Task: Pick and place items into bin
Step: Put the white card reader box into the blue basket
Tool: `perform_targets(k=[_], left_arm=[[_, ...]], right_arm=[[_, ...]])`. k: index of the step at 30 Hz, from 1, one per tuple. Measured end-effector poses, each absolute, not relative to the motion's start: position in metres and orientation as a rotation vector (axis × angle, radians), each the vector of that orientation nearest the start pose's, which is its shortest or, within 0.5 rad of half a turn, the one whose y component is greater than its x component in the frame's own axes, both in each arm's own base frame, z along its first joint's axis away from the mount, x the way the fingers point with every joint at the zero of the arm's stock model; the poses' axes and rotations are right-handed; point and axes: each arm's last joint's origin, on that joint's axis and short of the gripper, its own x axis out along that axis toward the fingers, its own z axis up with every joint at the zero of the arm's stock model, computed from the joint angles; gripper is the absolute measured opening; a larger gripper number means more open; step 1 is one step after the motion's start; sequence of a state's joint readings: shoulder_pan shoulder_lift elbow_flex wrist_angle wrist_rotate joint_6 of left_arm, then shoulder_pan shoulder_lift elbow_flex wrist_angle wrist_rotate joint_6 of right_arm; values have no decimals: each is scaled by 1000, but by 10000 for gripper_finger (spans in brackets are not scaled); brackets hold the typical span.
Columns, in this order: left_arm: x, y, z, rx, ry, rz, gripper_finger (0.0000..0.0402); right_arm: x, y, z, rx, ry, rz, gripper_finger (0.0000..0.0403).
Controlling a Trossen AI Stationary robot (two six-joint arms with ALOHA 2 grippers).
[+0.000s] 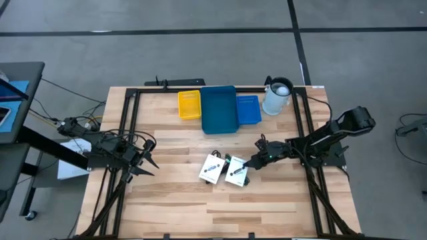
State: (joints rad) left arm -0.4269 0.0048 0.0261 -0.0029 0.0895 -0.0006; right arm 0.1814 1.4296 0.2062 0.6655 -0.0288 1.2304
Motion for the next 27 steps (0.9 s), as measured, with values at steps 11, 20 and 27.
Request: perform_targets(k=[11, 20, 27], left_arm=[[87, -42, 172, -2, -19, -516, 139], [87, -42, 172, -3, -19, -516, 139], [87, -42, 172, -4, -18, -516, 139]], right_arm=[[201, 38, 105, 1156, 607, -151, 127], [201, 38, 105, 1161, 614, -136, 122], [202, 38, 105, 1161, 613, -135, 116]])
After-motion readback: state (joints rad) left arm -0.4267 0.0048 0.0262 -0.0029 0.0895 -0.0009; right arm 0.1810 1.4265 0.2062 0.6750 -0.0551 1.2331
